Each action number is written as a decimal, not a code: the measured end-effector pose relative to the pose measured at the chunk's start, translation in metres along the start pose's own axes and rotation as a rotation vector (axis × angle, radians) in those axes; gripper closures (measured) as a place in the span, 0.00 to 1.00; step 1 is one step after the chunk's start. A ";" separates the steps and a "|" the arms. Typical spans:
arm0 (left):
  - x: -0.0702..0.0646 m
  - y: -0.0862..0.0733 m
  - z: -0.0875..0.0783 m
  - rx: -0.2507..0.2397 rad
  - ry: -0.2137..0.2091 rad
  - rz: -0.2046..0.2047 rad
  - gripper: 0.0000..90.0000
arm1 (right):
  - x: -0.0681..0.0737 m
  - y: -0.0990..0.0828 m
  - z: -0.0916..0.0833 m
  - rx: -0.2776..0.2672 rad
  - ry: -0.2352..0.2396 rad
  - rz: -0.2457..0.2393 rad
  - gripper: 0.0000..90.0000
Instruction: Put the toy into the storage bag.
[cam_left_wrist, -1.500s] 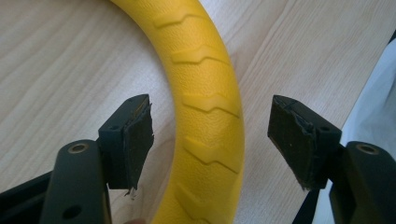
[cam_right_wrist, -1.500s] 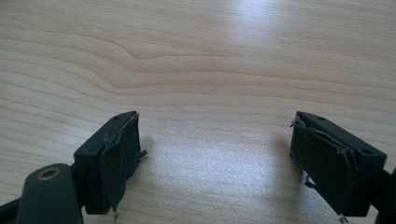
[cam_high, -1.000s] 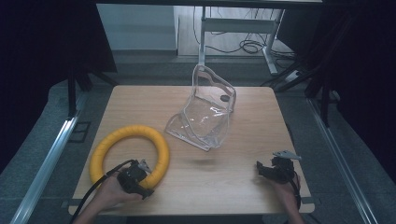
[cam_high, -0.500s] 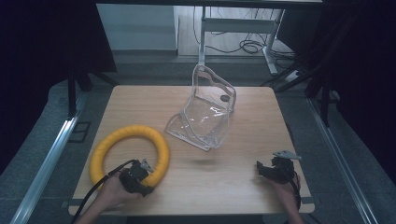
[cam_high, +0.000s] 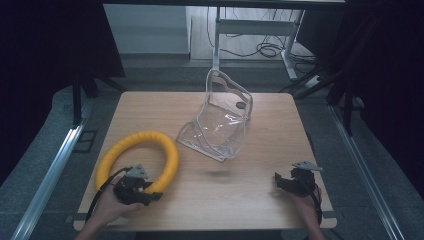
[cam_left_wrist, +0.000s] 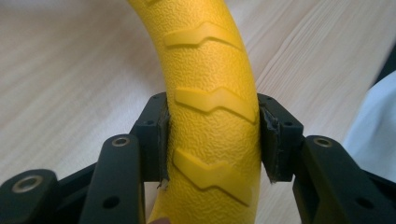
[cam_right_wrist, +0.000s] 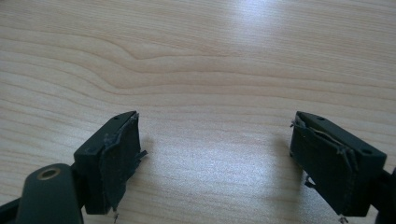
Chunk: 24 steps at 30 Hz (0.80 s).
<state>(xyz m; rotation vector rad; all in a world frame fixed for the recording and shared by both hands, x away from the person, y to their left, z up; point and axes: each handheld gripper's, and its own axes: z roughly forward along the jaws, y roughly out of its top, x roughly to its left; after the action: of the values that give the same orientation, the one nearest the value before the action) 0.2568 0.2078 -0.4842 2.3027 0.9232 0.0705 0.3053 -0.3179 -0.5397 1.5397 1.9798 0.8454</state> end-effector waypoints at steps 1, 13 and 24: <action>0.002 0.000 -0.004 -0.021 -0.010 -0.008 0.57 | 0.000 0.000 0.000 0.000 0.000 0.000 0.18; 0.026 0.002 -0.057 -0.289 -0.095 -0.127 0.57 | 0.001 0.000 0.000 0.002 0.000 0.007 0.18; 0.042 0.000 -0.085 -0.479 -0.118 -0.177 0.57 | 0.000 0.000 0.000 0.002 -0.005 0.009 0.18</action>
<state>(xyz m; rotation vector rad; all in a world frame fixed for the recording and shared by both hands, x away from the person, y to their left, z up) 0.2644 0.2813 -0.4247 1.7610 0.9292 0.0711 0.3055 -0.3177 -0.5395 1.5510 1.9725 0.8429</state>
